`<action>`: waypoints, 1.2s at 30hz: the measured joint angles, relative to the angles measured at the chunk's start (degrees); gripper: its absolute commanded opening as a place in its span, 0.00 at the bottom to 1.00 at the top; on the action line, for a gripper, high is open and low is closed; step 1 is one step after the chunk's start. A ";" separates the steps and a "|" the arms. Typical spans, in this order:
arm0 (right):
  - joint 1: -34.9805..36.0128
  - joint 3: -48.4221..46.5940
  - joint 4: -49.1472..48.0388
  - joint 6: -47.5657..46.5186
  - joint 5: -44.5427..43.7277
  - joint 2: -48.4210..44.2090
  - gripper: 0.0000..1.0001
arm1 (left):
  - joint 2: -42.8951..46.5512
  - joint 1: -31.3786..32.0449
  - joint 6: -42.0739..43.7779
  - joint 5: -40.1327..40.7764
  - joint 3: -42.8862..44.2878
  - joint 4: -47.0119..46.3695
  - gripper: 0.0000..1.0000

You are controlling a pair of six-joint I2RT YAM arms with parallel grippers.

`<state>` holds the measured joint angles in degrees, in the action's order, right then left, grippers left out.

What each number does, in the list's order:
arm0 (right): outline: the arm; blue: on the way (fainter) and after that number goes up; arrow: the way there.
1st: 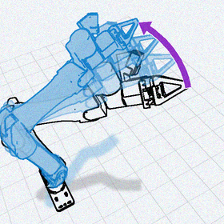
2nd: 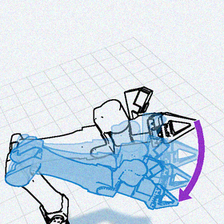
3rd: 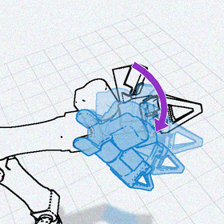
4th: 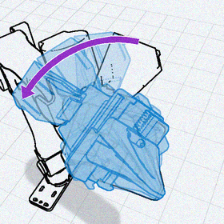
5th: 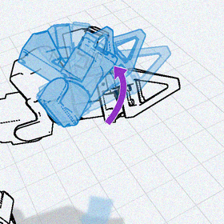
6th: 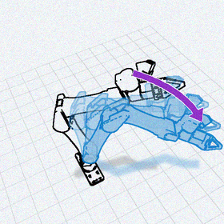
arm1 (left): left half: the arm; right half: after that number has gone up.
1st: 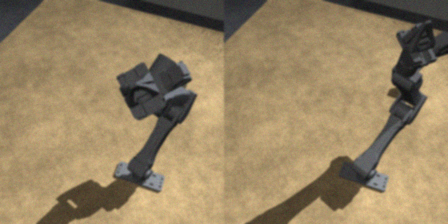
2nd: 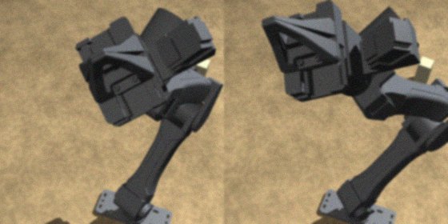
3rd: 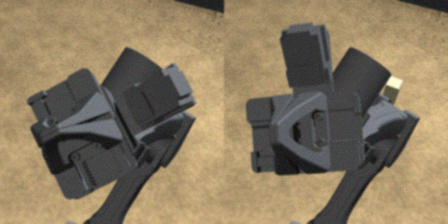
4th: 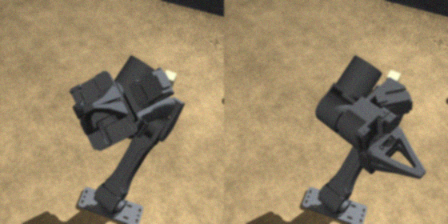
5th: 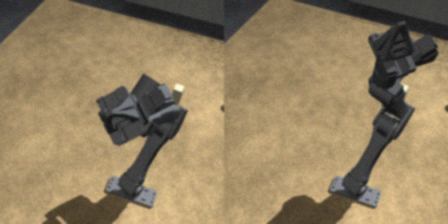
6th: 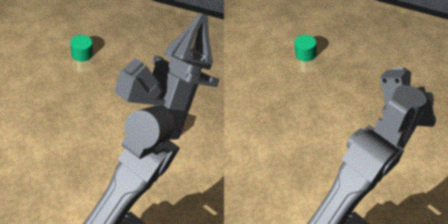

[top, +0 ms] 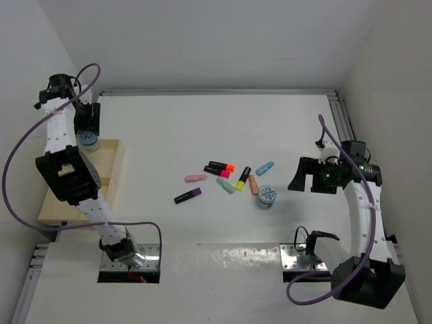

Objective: Sort the stationery into containers
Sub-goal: Place the stationery in the storage box.

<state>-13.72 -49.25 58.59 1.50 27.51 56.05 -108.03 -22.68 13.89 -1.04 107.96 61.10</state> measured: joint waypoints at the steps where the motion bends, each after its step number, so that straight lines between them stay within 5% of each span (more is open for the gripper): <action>1: 0.00 0.00 0.00 0.00 0.07 0.20 0.99 | -0.24 -0.52 0.46 0.04 0.00 -0.09 0.00; 16: -0.04 -0.46 0.20 -0.02 0.24 0.66 0.98 | -5.16 -7.96 3.65 1.70 -13.64 -10.56 0.04; 18: -0.04 -0.46 0.20 -0.09 0.26 0.66 0.96 | -5.60 -8.31 3.98 1.09 -13.64 -12.07 0.15; 23: 0.37 -0.46 0.17 -1.57 -0.04 0.79 0.95 | -5.73 -8.55 5.22 -2.71 -13.64 -14.16 0.68; 32: 4.61 -0.46 -1.33 -6.25 -1.66 3.91 0.93 | -5.73 -8.55 5.75 -9.05 -12.35 -13.29 0.83; 33: 5.35 -0.46 -1.70 -6.88 -2.01 4.22 0.93 | -5.73 -8.55 5.73 -9.40 -11.93 -13.20 1.00; 36: 8.26 -0.44 -2.62 -8.70 -3.06 4.68 0.94 | -5.73 -8.55 5.73 -10.40 -11.02 -12.92 1.00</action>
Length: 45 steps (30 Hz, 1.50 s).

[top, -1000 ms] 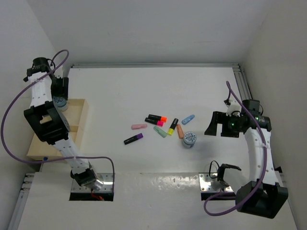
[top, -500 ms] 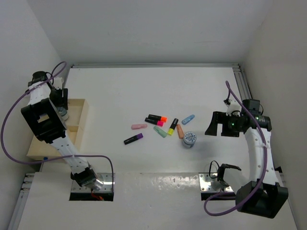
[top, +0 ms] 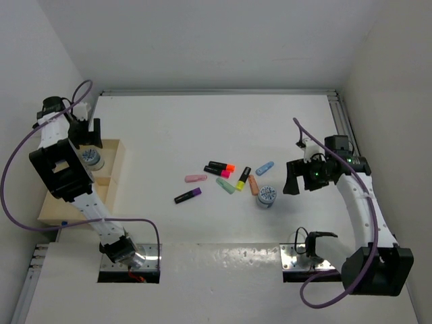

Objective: Sort the stationery into containers
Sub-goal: Place the stationery in the storage box, then pick up the stationery from the center of the board.

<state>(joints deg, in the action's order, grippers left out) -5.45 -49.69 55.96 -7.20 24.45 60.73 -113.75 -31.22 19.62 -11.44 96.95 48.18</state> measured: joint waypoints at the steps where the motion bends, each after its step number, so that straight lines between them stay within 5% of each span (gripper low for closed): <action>1: 1.29 0.00 -0.24 -0.61 -0.26 0.11 0.94 | 0.02 0.00 0.02 -0.39 0.26 0.31 1.00; 13: 17.18 1.01 -1.73 -6.14 -4.85 2.10 0.96 | 11.72 1.64 -0.63 -10.49 0.92 2.54 1.00; 32: 29.35 1.29 -12.11 -8.72 -10.88 16.68 0.96 | 18.16 5.42 -2.58 -14.86 -0.04 5.75 1.00; 34: 30.16 1.64 -13.22 -9.14 -11.30 17.57 0.90 | 19.23 5.42 -2.56 -14.73 -1.51 5.73 1.00; 37: 30.88 2.69 -14.53 -9.77 -12.46 18.80 0.67 | 20.68 5.42 -2.45 -14.43 -3.48 5.79 1.00; 45: 31.71 2.95 -15.32 -10.67 -14.23 19.96 0.41 | 22.14 5.42 -2.32 -14.08 -7.06 5.57 1.00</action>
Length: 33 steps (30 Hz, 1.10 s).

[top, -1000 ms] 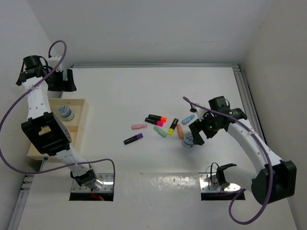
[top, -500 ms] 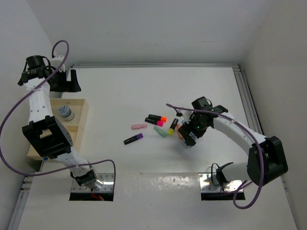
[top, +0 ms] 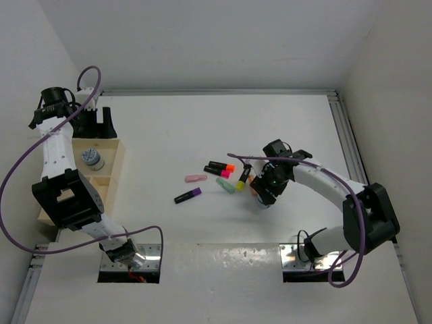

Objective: Sort the stationery into containers
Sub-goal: Pick up the stationery from the center of the board, then place the stationery at the center of the board.

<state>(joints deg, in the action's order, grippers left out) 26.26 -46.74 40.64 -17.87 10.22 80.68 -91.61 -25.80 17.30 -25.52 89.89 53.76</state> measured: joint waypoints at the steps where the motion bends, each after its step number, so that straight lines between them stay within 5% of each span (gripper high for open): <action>1: 0.15 -0.35 0.31 -0.07 -0.15 0.31 0.32 | 0.00 0.00 0.00 0.00 -0.11 -0.02 1.00; 9: 2.14 -11.61 5.97 0.07 -0.17 5.35 0.14 | 0.13 -0.17 0.11 -0.57 -0.17 -0.20 1.00; 16: 7.61 -39.56 9.88 3.34 3.48 10.43 0.09 | 2.97 -0.50 0.52 -3.21 -1.18 0.61 1.00; 26: 15.30 -71.23 4.22 8.90 5.55 42.73 0.07 | 11.34 -2.86 0.44 -9.99 -7.67 0.90 1.00; 33: 18.99 -70.29 -1.95 8.92 3.26 55.04 0.10 | 18.43 -3.56 0.66 -10.71 -12.15 1.16 1.00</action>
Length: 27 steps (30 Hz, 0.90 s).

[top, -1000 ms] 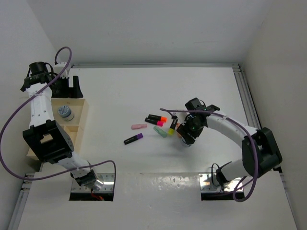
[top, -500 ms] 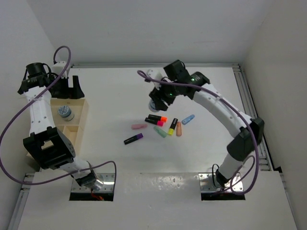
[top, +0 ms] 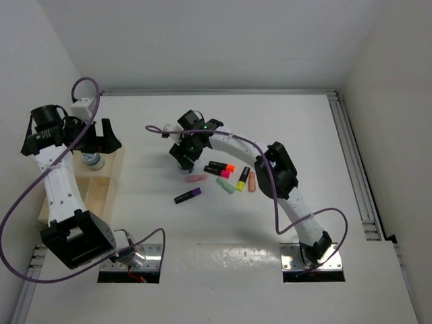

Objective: Sort the stationery into containers
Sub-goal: Place the stationery at the center of the board, then pick up the stationery from the center of the board.

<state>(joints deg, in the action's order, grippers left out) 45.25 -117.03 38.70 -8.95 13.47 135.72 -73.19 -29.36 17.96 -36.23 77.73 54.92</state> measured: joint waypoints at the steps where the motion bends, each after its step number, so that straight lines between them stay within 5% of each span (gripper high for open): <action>1: 0.35 0.50 -1.03 -0.07 -0.07 0.11 0.20 | 0.59 0.00 0.04 0.04 -0.50 0.02 1.00; 4: 1.09 0.50 -3.28 -0.02 -0.50 0.00 0.51 | 2.80 0.00 0.46 0.17 -2.60 0.17 1.00; 5: 1.31 0.50 -3.74 0.00 -0.74 0.04 0.70 | 3.56 0.00 0.72 0.17 -3.34 0.15 1.00; 8: 1.73 0.50 -4.81 0.28 -1.36 0.00 0.88 | 5.07 0.00 1.51 -0.13 -4.72 0.68 1.00; 12: 1.57 0.76 -5.73 1.86 -2.25 -0.76 0.98 | 5.35 0.00 2.86 -1.55 -5.16 0.90 1.00; 18: -2.75 9.11 -5.27 7.89 -2.32 -13.86 0.99 | 3.15 2.03 3.98 -4.72 -5.64 0.39 1.00; 27: -22.29 37.31 -6.29 12.46 -1.22 -49.70 0.99 | -3.41 29.11 -0.52 1.68 -9.81 -8.22 0.98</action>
<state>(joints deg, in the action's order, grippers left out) 22.96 -79.72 32.40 3.51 12.25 86.02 -76.60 -0.25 17.43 -34.54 67.92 46.70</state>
